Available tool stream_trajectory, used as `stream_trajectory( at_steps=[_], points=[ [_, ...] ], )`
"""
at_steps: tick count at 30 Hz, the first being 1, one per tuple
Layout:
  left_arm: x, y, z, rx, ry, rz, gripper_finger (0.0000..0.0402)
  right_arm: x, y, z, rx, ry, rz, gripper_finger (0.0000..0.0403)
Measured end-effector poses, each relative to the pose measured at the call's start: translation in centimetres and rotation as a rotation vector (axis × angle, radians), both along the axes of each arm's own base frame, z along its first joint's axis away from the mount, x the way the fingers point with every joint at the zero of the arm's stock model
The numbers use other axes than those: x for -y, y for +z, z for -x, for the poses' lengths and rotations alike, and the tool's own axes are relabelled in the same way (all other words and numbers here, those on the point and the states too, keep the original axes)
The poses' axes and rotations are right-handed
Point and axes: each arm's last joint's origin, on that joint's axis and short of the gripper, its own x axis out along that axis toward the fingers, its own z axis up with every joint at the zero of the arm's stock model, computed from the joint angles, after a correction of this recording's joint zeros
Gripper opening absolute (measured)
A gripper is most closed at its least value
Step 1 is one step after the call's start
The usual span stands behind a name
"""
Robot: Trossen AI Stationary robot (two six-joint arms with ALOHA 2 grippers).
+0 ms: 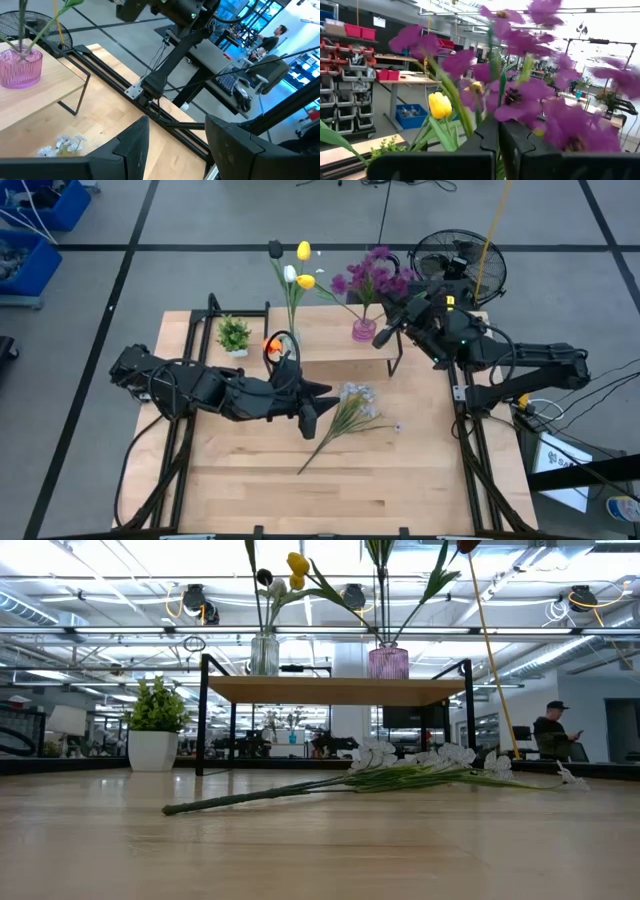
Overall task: Pick and place flowers into a vace then onto a shelf
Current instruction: Put the purple orchid into the purple vase
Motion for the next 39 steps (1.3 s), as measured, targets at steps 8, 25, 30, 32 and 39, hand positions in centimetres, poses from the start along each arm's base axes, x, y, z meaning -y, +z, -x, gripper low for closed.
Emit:
stream_trajectory(
  at_steps=[8,25,30,32,39],
  points=[
    [0.0,0.0,0.0,-0.001,-0.006,-0.001,0.0198,0.7,-0.3,-0.2,-0.009,-0.073,-0.012,0.0],
    [0.0,0.0,0.0,-0.002,-0.006,-0.001,0.0198,2.8,-1.9,-0.5,-0.023,-0.141,-0.144,0.0045],
    [0.0,0.0,0.0,-0.003,-0.006,-0.001,0.0198,3.2,-2.2,-0.6,-0.017,-0.152,-0.165,0.0088],
    [0.0,-0.1,0.0,-0.003,-0.006,-0.001,0.0198,3.3,-2.1,-0.5,-0.009,-0.156,-0.16,0.0105],
    [0.0,-0.1,0.0,-0.007,-0.009,-0.014,0.0198,2.6,0.2,1.2,0.066,-0.145,-0.057,0.0152]
  ],
)
